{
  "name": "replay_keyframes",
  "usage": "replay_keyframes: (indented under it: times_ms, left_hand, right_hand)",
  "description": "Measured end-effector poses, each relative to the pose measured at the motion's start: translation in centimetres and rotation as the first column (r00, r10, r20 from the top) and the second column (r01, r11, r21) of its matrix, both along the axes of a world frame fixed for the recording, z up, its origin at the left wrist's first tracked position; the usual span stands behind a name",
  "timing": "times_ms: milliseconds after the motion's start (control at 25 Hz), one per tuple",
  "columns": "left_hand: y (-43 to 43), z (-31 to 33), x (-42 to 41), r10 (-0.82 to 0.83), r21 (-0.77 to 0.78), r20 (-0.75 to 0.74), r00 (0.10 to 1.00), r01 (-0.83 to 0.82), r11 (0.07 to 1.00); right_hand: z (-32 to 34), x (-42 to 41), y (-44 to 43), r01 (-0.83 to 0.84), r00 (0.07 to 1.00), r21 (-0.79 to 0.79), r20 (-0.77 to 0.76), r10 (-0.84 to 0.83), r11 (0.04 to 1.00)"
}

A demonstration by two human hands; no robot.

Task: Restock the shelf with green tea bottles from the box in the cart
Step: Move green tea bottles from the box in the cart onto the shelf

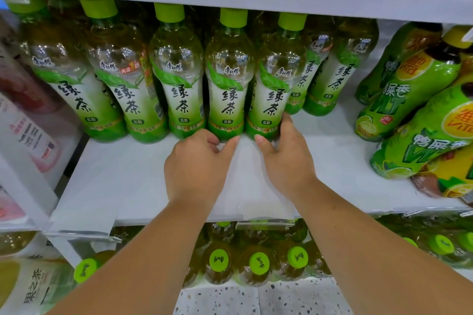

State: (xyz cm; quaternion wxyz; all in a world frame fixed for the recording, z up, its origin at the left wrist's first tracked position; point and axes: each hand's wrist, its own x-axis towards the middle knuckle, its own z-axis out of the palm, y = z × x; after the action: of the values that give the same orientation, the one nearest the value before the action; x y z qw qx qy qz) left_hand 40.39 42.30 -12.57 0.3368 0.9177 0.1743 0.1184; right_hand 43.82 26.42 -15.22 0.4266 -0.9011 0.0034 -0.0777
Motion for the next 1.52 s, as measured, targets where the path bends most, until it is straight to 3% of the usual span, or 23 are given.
replay_keyframes:
  times_ms: [280, 520, 720, 960, 1160, 1360, 1520]
  left_hand:
    - [0.5, 0.1, 0.0, -0.036, -0.076, 0.013, 0.999, 0.037, 0.996]
    - [2.3, 0.2, -0.5, -0.231, -0.319, -0.056, 0.971, 0.202, 0.926]
    - [3.8, 3.0, -2.4, -0.407, -0.453, -0.176, 0.897, 0.293, 0.842]
    - [5.7, 7.1, -6.9, -0.412, -0.535, -0.28, 0.867, 0.216, 0.817]
    - [5.4, 12.5, -11.8, -0.451, -0.564, -0.346, 0.823, 0.202, 0.801]
    - [4.7, 17.4, -18.8, -0.557, -0.55, -0.437, 0.706, 0.281, 0.787]
    - [3.2, 20.5, -24.7, -0.651, -0.594, -0.417, 0.635, 0.351, 0.724]
  right_hand:
    - [1.0, -0.6, -0.3, 0.027, 0.999, 0.106, -0.021, -0.025, 0.994]
    - [3.0, -2.9, 0.9, 0.163, 0.983, 0.228, -0.121, -0.138, 0.96]
    - [5.1, -7.2, 1.0, 0.264, 0.94, 0.185, -0.27, -0.21, 0.947]
    - [9.2, -13.9, 1.6, 0.355, 0.876, 0.239, -0.423, -0.232, 0.904]
    - [13.2, -20.7, 1.9, 0.42, 0.805, 0.185, -0.527, -0.271, 0.888]
    - [18.2, -29.8, 1.7, 0.419, 0.743, 0.144, -0.622, -0.248, 0.896]
    - [22.2, -36.0, 1.1, 0.452, 0.691, 0.1, -0.668, -0.277, 0.886]
